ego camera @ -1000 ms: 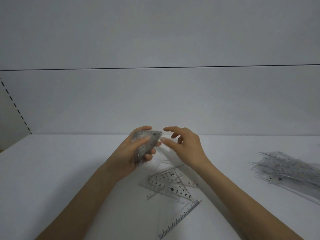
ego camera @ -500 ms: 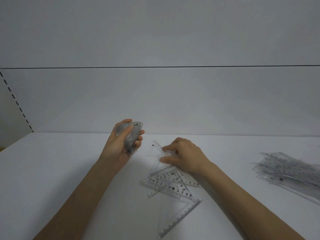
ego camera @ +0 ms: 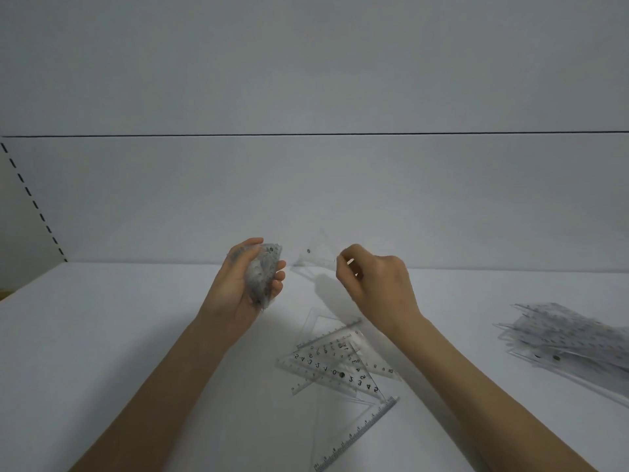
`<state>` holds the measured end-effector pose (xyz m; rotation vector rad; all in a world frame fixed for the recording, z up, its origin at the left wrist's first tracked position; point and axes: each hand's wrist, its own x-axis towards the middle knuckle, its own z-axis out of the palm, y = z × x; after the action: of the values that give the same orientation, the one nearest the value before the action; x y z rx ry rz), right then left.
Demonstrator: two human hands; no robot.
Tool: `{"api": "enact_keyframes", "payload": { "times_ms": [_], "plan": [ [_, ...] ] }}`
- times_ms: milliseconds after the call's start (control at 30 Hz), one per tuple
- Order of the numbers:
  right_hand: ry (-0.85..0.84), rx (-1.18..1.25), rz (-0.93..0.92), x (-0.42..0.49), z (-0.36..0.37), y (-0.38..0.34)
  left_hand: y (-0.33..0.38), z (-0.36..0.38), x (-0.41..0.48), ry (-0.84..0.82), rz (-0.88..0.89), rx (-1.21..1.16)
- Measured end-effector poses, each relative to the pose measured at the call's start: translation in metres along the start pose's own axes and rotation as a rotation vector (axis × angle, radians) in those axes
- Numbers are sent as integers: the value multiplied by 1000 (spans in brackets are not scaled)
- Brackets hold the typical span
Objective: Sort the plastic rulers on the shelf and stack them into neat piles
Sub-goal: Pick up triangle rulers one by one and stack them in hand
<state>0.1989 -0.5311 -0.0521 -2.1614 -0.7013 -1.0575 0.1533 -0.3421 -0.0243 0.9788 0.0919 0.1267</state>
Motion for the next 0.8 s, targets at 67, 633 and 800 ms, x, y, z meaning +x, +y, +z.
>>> {"api": "enact_keyframes", "payload": {
  "times_ms": [67, 633, 800],
  "plan": [
    [60, 57, -9, 0, -2, -12, -3, 1, 0, -11, -57, 16],
    [-395, 59, -2, -2, -11, -34, -16, 9, -10, -170, -53, 259],
    [-791, 116, 175, 10, -39, -2, -7, 0, -2, -79, -15, 110]
  ]
}}
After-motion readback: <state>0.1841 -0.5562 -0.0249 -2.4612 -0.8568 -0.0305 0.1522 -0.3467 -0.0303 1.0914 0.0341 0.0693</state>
